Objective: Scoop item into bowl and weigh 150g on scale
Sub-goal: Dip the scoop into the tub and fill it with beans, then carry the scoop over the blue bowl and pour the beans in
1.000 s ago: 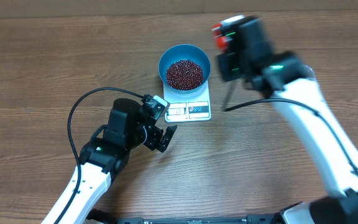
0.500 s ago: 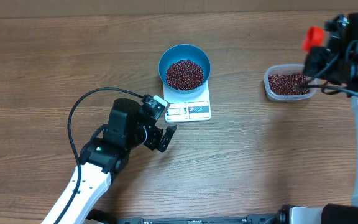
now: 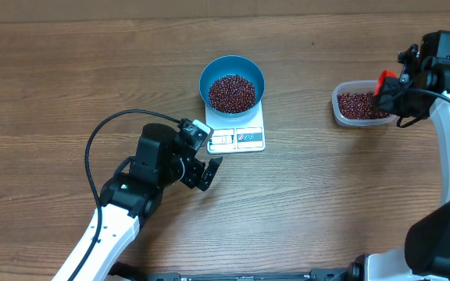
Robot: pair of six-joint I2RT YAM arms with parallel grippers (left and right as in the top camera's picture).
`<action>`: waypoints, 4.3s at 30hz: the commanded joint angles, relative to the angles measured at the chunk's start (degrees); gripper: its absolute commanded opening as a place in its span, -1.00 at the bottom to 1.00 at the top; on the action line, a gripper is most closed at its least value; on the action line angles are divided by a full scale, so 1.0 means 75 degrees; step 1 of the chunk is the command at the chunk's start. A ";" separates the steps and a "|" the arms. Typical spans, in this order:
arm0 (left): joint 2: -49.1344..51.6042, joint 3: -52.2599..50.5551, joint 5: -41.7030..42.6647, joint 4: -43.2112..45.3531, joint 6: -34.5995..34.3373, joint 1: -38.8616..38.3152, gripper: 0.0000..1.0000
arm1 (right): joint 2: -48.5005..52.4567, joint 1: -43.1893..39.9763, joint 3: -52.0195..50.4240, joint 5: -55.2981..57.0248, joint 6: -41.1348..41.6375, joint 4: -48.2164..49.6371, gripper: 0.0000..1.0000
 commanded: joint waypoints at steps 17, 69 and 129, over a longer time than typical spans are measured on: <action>0.0026 0.0160 0.0090 0.0006 -0.0073 0.0035 0.99 | 0.1466 0.0009 -0.0160 -0.0076 -0.0245 0.0306 -0.93; 0.0026 0.0160 0.0090 0.0006 -0.0073 0.0035 0.99 | 0.1950 -0.1212 -0.0172 -0.4543 -0.1072 0.0102 -0.93; 0.0026 0.0160 0.0093 0.0006 -0.0073 0.0035 0.99 | 0.1906 0.1667 0.1784 -0.6723 -0.0921 -0.0682 -0.93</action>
